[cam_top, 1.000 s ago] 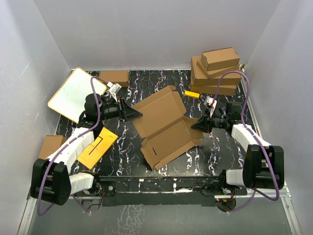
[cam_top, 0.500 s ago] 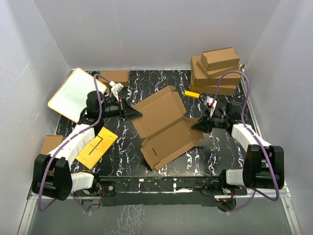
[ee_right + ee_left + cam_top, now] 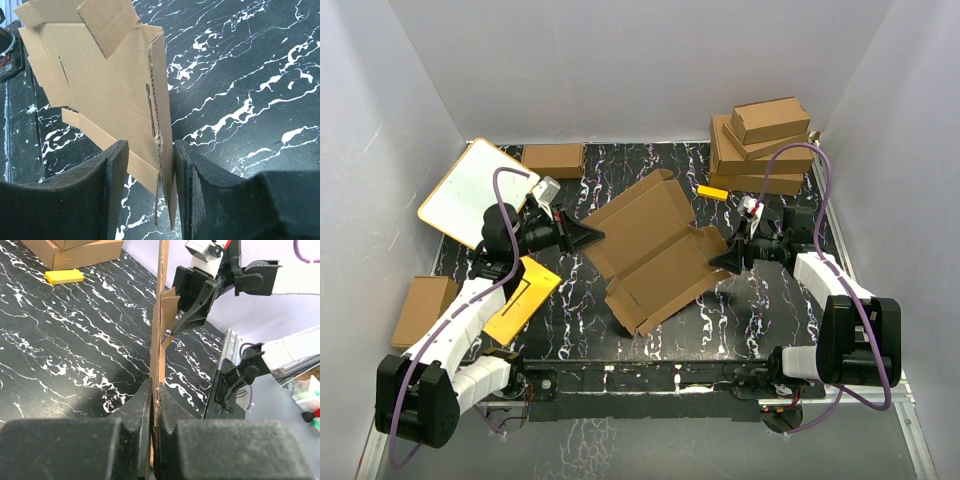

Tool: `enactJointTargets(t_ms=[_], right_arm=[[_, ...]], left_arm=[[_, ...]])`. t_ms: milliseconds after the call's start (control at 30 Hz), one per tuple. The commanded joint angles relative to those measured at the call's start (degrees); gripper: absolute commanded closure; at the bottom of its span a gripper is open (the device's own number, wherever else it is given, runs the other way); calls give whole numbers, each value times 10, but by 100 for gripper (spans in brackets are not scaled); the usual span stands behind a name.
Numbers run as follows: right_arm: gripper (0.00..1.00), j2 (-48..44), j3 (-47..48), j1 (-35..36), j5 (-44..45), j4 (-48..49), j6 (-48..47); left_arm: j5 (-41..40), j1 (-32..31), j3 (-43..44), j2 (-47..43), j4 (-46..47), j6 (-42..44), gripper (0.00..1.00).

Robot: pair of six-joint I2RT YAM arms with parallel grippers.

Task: Fold the paper box

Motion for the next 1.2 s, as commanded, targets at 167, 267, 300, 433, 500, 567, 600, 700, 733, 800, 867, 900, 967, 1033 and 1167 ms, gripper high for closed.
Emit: enactJointTargets(t_ms=[167, 267, 300, 433, 500, 567, 600, 700, 733, 800, 867, 900, 967, 1033, 1167], right_arm=[[37, -19, 37, -8, -3, 33, 15], [25, -23, 42, -24, -15, 32, 36], [23, -23, 39, -29, -18, 41, 49], [17, -16, 2, -35, -2, 133, 147], [17, 0, -11, -35, 12, 165, 193], [17, 25, -8, -36, 3, 161, 204], [17, 37, -3, -35, 2, 156, 210], [18, 68, 2, -33, 25, 154, 232], [19, 77, 1, -33, 42, 157, 243], [25, 98, 8, -33, 58, 144, 247], [30, 115, 20, -32, 64, 127, 247], [32, 122, 24, -30, 73, 120, 247], [35, 132, 29, -29, 88, 113, 244], [37, 139, 37, -28, 82, 100, 239], [37, 127, 78, -28, -25, 39, 174]], left_arm=[[-38, 3, 66, -21, -118, 82, 100], [-82, 2, 76, -18, -152, 64, 100], [-101, 3, 75, -18, -163, 54, 100], [-150, 3, 36, -23, -148, 10, 100], [-161, 3, 7, -25, -114, -22, 100], [-168, 3, -12, -23, -94, -47, 100], [-171, 3, -17, -21, -90, -56, 100], [-181, 3, -25, -16, -89, -82, 100], [-186, 3, -28, -15, -90, -91, 100], [-203, 3, -33, -14, -94, -102, 100], [-220, 3, -40, -15, -98, -110, 100], [-223, 3, -44, -17, -93, -114, 100], [-226, 3, -54, -18, -80, -123, 100], [-220, 3, -61, -17, -68, -126, 100], [-178, 3, -66, -17, -40, -83, 100]])
